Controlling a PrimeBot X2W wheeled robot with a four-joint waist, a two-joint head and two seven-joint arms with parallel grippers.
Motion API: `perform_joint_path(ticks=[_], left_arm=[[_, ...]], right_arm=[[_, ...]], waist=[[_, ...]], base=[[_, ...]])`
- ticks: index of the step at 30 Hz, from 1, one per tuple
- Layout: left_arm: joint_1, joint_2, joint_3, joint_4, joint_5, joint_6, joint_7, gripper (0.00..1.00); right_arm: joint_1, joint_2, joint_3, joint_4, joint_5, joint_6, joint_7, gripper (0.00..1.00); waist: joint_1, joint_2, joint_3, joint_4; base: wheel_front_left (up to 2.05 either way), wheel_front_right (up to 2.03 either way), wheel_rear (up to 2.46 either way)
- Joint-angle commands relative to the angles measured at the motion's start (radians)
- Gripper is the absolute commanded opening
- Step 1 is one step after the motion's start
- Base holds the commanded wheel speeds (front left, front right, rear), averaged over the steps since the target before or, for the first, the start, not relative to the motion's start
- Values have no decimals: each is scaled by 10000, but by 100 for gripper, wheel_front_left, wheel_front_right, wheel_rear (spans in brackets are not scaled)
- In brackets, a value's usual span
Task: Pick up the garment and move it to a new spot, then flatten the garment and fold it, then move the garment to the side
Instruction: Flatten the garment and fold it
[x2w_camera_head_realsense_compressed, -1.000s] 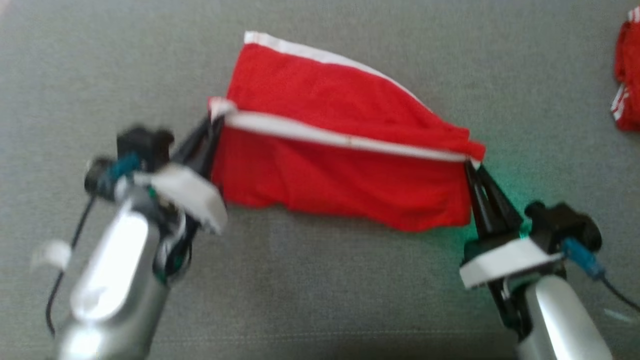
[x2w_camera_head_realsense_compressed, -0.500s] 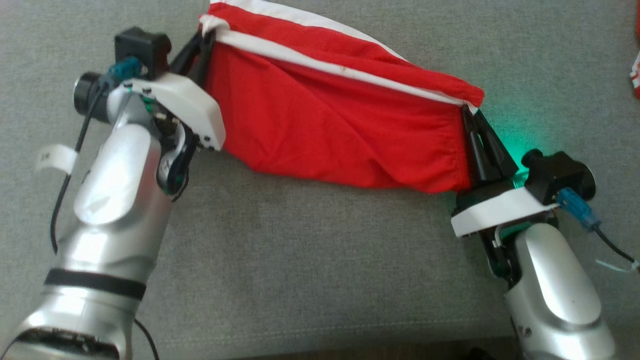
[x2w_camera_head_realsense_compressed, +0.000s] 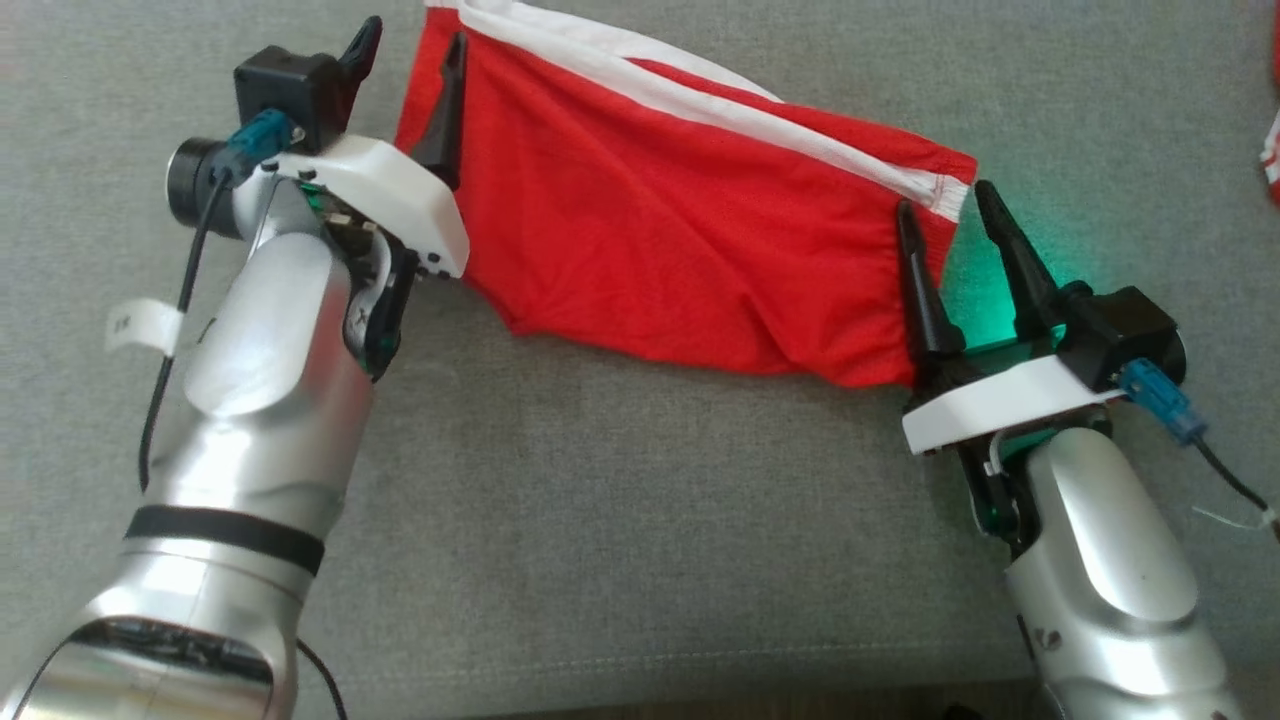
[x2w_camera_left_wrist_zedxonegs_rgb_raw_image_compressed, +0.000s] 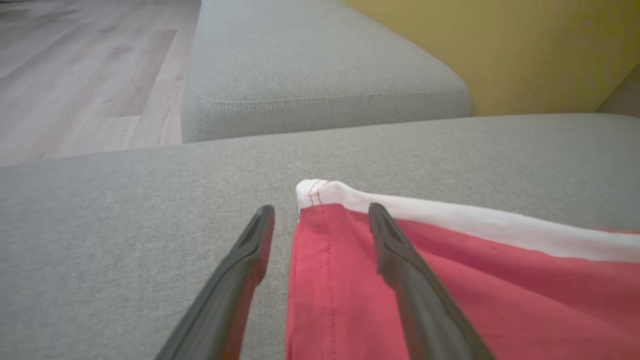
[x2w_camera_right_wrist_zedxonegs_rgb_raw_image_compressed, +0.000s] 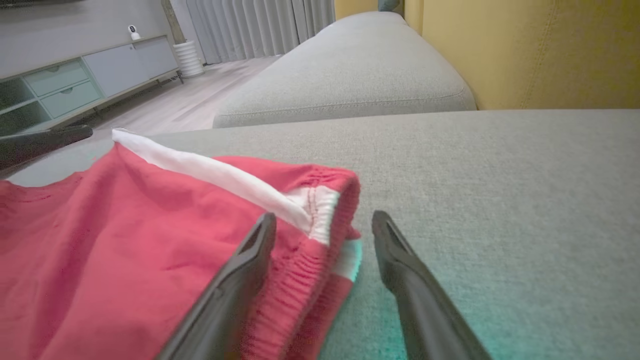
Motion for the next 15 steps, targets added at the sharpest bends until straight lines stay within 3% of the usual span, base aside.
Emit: perform_joint_path(ticks=[1, 15], left_arm=[[-114, 218, 245, -248, -100, 3, -160, 100], [1879, 67, 333, -866, -638, -59, -129, 100]], right_arm=[[-59, 102, 167, -300, 72, 65, -104, 100], [1254, 102, -1049, -1697, -305, 65, -139, 100]], waist=[[0, 0, -121, 89], [0, 0, -1370, 468]], base=[[0, 0, 0], [0, 0, 0]])
